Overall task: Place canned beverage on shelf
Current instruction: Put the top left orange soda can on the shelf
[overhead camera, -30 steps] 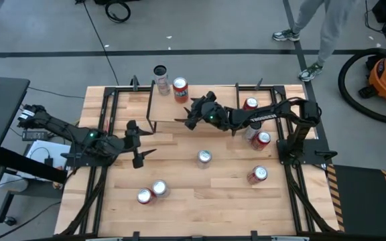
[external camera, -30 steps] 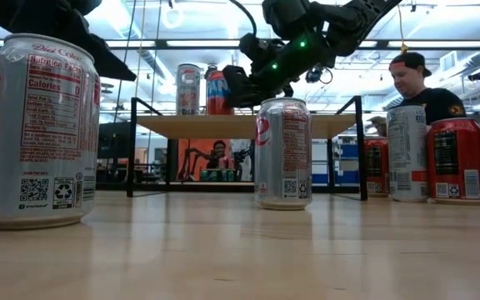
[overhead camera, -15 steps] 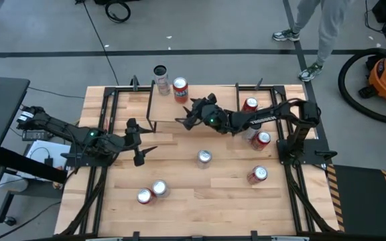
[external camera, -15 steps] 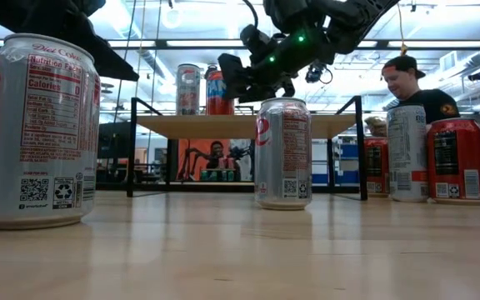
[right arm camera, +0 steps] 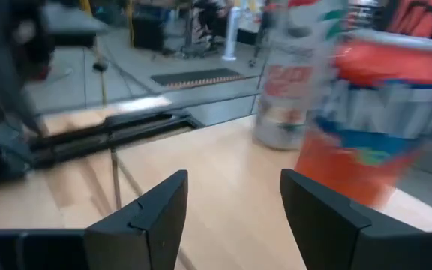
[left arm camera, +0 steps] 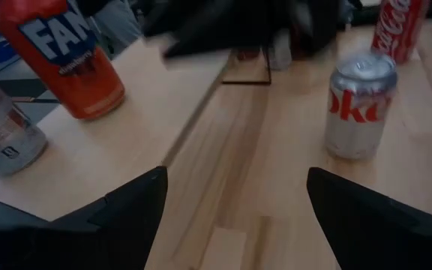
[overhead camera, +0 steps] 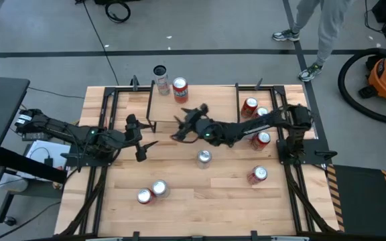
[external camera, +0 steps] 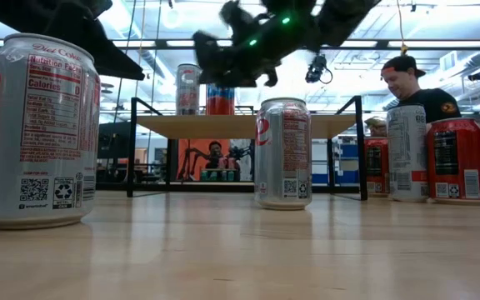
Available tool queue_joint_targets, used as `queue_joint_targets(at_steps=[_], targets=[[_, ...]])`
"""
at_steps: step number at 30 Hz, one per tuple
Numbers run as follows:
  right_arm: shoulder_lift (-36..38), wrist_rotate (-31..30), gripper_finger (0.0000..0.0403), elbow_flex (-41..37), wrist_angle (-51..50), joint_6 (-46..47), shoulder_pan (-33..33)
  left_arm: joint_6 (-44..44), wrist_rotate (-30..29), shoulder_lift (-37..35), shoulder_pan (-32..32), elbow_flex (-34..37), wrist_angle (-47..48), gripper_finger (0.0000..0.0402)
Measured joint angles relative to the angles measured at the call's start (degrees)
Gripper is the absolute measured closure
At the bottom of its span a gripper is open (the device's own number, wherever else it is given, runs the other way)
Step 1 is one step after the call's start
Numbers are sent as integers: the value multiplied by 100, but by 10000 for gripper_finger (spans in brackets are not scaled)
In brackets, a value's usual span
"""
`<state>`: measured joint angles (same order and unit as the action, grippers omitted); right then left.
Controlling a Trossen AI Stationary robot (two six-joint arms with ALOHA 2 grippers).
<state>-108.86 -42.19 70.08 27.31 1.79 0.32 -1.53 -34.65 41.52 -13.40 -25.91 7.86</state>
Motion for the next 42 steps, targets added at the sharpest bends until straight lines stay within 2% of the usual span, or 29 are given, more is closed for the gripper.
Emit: queue_joint_targets(at_steps=[4,8,17,28,42], targets=[[-376,95,181,437,-134,-383,-91,-46,16,-2,44,0,-28,72],[-337,691,181,450,-168,-213,-316,-188,293,0,23,0,64,72],[-295,2083,201,240,-225,-211,-845,-187,304,0,25,0,95,72],[-251,2089,198,232,-813,-177,-1111,-206,308,0,27,-2,335,72],[-247,2343,198,232,-903,-148,-1399,-239,308,0,27,-2,363,72]])
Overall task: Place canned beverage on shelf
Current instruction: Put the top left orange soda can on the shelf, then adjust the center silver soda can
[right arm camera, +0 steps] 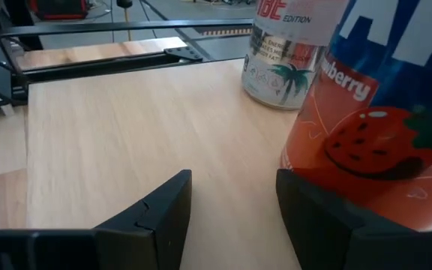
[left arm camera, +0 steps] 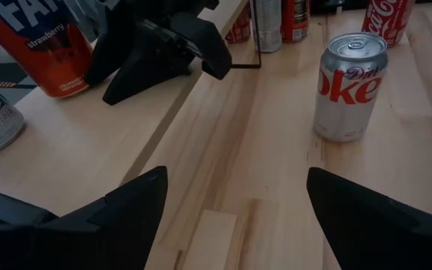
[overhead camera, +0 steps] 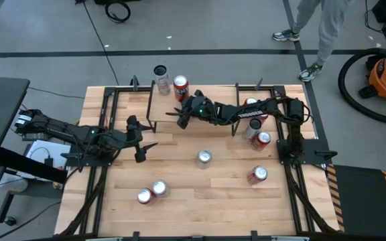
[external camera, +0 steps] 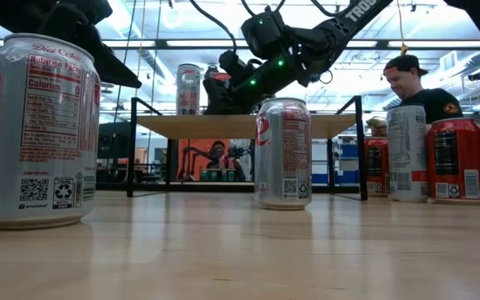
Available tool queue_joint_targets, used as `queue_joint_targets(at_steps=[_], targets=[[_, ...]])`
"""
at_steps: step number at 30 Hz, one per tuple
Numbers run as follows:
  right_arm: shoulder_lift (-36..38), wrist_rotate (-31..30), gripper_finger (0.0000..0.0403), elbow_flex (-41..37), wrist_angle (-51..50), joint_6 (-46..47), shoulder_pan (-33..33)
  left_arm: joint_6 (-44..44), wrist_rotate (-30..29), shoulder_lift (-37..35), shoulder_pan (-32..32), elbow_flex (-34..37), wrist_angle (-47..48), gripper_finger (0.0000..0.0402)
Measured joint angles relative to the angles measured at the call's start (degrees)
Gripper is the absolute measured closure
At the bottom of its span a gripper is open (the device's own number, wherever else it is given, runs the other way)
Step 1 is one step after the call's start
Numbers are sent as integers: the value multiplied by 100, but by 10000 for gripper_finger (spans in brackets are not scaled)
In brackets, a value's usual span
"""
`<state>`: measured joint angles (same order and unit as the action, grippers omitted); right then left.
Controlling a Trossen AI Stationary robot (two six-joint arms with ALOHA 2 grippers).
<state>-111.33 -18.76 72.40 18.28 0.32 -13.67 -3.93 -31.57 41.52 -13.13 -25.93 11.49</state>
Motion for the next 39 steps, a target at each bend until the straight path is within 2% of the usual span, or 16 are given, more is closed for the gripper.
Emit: queue_joint_targets(at_steps=[8,13,19,22,27,33,39], targets=[[2,343,198,2,6,-33,-212,-55,42,0,0,0,-2,72],[2,370,199,74,-87,-74,-113,-120,92,0,0,0,9,72],[294,181,199,311,-848,-368,300,-289,362,-13,-2,-30,-8,72],[672,-195,199,324,-1301,-545,537,-576,755,-12,-62,-195,6,72],[1225,-782,199,320,-2034,-739,1035,-899,835,236,-421,-593,378,72],[1443,-903,199,-99,-2257,-530,1640,-995,782,937,-726,-1032,577,72],[1471,-825,195,-118,-3041,-275,2235,-917,758,1313,-730,-1319,760,72]])
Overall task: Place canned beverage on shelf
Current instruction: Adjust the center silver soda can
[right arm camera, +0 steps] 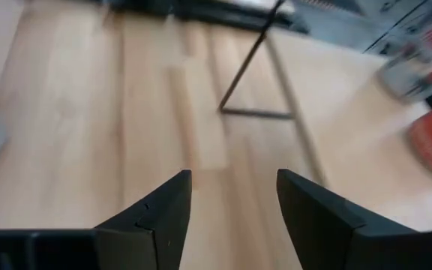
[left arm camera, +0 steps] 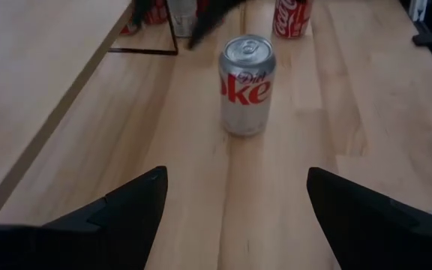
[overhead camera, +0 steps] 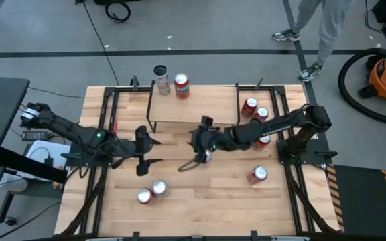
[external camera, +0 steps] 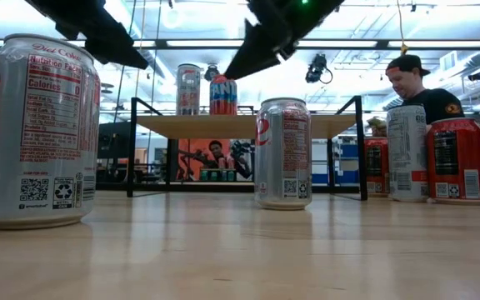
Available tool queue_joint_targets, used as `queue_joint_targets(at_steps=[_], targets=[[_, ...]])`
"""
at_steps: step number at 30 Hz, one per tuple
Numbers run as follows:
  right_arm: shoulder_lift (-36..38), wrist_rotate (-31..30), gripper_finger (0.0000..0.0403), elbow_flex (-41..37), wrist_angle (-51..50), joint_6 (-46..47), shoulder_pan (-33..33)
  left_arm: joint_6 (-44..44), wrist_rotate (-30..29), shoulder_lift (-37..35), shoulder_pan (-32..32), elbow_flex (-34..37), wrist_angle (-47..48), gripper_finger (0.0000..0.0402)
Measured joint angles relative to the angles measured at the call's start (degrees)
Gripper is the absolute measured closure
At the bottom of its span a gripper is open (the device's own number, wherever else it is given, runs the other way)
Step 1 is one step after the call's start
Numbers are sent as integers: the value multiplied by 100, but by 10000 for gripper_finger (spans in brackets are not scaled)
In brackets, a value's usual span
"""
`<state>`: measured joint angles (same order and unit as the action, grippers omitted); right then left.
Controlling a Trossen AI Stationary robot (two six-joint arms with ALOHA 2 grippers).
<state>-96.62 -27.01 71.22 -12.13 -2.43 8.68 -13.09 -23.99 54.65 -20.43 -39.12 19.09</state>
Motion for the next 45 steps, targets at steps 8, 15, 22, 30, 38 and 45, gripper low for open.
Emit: queue_joint_targets(at_steps=[8,15,22,30,38,45], targets=[[32,164,132,2,-904,1056,550,-25,-1,12,-9,-5,5,72],[81,-105,58,2,-1219,2499,839,-26,0,12,-7,-5,38,72],[-66,-923,54,2,-1570,3582,1018,-93,2,12,-7,-5,154,72],[-68,-1135,54,-211,-1495,4125,1157,-254,4,9,-7,-3,262,72],[-78,-1137,55,-855,-586,4249,1157,-268,4,9,-7,-3,267,72],[-76,-754,55,-1005,-565,3503,1083,-268,4,9,-7,-3,266,72]])
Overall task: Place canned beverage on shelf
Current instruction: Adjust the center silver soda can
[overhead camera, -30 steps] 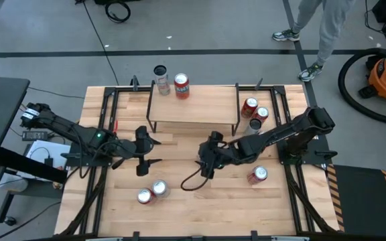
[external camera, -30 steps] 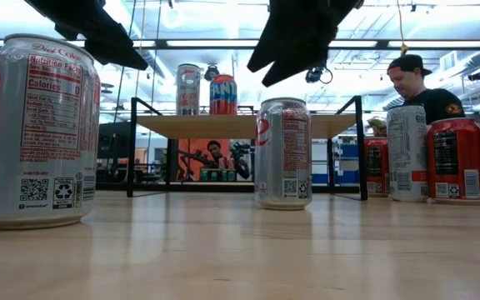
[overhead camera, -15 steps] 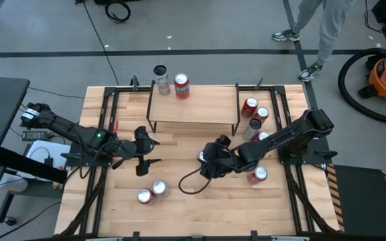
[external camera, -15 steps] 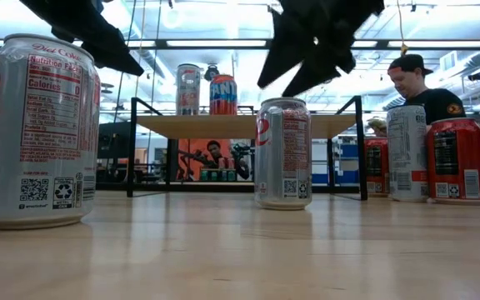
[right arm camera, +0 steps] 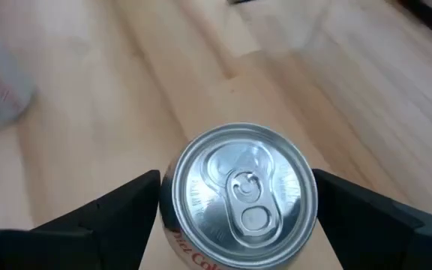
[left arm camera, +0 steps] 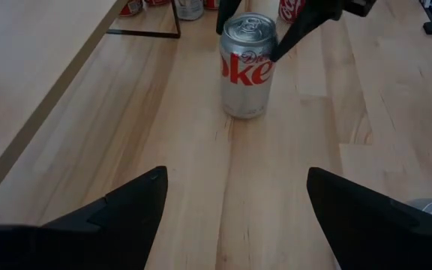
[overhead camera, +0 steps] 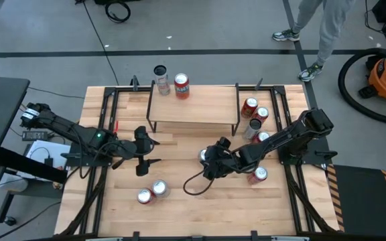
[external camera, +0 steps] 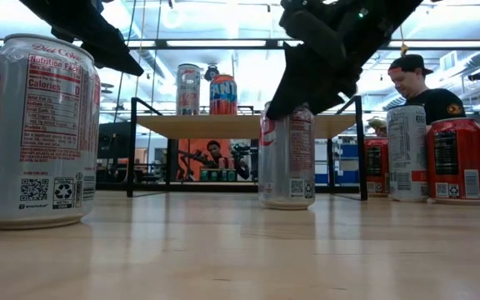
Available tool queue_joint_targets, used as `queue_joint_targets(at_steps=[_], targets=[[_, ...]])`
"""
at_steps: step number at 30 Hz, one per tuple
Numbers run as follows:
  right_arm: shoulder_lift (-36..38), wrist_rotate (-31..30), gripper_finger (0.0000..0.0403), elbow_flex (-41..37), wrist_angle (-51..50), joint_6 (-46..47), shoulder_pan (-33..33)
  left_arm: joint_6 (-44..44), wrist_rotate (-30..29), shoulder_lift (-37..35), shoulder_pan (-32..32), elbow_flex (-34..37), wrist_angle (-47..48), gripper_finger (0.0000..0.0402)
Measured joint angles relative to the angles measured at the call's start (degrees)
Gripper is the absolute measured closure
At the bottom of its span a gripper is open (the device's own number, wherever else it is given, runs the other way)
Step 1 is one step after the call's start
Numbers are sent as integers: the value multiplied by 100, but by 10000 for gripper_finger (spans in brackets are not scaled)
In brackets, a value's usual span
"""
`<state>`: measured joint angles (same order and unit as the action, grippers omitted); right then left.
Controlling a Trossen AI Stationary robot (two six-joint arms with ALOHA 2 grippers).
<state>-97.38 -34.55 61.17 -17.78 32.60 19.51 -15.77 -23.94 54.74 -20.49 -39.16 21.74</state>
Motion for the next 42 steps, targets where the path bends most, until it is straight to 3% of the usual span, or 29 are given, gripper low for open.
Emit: queue_joint_targets(at_steps=[6,17,30,36,42], targets=[[22,1036,57,20,42,-1254,-277,2,0,0,0,0,-1,72],[192,2220,57,158,-415,-2726,-725,2,0,0,0,2,-1,72],[181,1596,8,1150,-1841,-2547,-658,2,2,-2,0,4,-1,72],[188,926,11,1309,-2086,-1379,-466,-15,4,-2,0,4,12,72],[188,61,12,1249,-2165,463,-198,-63,4,-2,0,4,12,72]])
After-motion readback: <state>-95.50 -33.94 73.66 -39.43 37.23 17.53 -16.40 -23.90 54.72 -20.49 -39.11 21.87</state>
